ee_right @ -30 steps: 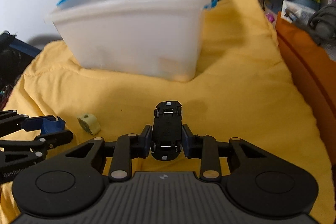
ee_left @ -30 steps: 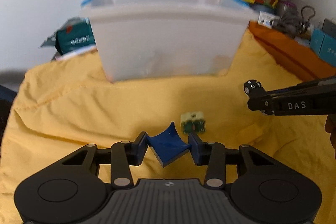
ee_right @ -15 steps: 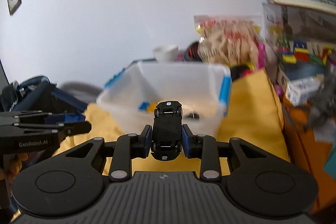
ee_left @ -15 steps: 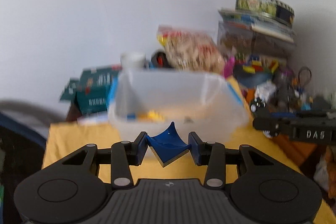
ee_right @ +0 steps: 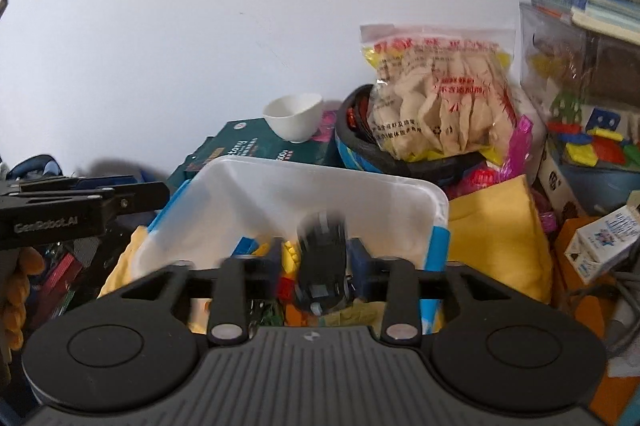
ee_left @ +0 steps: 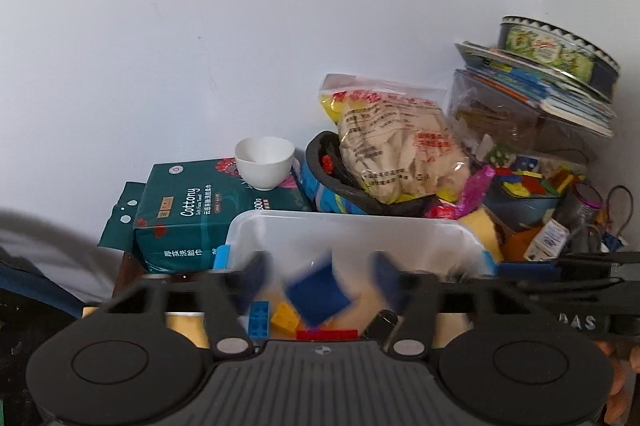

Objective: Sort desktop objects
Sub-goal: 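Open both grippers to drop the blue piece and black car into the bin, then move both open grippers back toward the last toys on the blanket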

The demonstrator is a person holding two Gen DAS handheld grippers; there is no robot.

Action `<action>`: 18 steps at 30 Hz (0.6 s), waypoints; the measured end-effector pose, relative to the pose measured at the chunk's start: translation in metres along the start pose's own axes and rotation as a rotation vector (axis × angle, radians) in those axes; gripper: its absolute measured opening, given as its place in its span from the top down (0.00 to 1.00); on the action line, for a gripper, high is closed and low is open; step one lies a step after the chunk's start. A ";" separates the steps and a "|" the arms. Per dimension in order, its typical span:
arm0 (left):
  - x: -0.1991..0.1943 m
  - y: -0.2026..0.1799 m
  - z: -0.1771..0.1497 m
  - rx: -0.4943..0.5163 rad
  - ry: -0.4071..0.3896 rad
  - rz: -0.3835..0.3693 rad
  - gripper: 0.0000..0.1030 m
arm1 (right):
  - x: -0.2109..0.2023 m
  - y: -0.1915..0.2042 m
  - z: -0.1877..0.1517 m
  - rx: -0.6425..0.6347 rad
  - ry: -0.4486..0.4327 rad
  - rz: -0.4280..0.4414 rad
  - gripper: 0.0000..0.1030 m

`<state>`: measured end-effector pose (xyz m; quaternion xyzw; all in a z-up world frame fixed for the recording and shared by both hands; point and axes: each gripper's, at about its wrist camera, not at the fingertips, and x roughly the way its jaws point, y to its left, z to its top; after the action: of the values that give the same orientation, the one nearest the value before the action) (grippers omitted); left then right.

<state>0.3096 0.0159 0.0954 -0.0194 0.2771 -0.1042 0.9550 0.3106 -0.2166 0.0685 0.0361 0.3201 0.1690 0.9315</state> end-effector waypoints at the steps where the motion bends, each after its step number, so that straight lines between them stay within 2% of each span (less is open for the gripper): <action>1: 0.003 0.001 -0.001 -0.001 -0.007 0.024 0.24 | 0.003 -0.001 -0.001 -0.010 0.000 -0.021 0.31; 5: 0.004 0.015 -0.015 -0.026 0.006 0.051 0.24 | -0.010 -0.003 -0.011 -0.018 -0.030 -0.002 0.32; 10: -0.018 0.031 -0.060 -0.040 0.032 0.043 0.24 | -0.045 0.006 -0.053 -0.073 -0.048 0.043 0.32; 13: -0.034 0.037 -0.096 -0.051 0.058 0.049 0.24 | -0.055 0.016 -0.096 -0.112 0.009 0.043 0.33; 18: -0.052 0.033 -0.162 -0.052 0.131 0.059 0.24 | -0.038 0.028 -0.171 -0.112 0.165 0.015 0.37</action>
<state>0.1868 0.0621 -0.0176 -0.0291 0.3420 -0.0701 0.9366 0.1700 -0.2101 -0.0397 -0.0278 0.3857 0.1958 0.9012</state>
